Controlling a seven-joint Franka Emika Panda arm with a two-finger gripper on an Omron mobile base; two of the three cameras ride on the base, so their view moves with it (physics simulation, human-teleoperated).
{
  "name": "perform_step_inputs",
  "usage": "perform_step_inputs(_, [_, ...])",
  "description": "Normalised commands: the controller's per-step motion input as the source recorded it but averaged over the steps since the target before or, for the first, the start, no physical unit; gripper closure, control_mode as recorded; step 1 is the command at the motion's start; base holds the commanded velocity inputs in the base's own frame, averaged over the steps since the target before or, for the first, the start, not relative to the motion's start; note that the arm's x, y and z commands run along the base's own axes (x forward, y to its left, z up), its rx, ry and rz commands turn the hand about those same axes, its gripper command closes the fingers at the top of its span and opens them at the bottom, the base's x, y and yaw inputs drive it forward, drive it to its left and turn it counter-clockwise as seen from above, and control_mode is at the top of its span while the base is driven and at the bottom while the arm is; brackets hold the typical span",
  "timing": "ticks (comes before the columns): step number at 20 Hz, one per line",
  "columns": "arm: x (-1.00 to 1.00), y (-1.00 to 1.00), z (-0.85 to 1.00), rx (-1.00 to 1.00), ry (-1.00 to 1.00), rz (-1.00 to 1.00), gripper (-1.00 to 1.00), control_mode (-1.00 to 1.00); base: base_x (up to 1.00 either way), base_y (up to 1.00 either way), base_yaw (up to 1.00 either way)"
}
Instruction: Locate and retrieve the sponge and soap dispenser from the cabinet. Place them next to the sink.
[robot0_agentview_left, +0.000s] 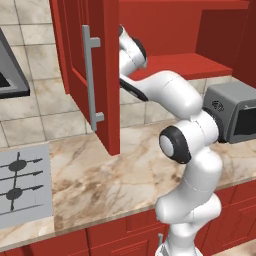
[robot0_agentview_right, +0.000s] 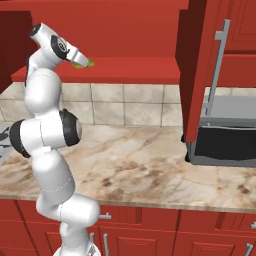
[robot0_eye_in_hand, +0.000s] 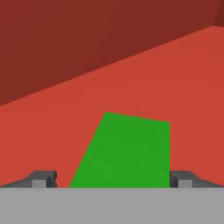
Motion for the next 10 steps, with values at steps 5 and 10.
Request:
perform_step_inputs(5, [0.38,-0.02,-0.23,0.08,0.14,0.0,-1.0,-1.0,0.0,0.0,0.0])
perform_step_inputs(10, [0.15,0.03,-0.28,0.01,0.26,-0.02,1.0,-1.0,0.0,0.0,0.0])
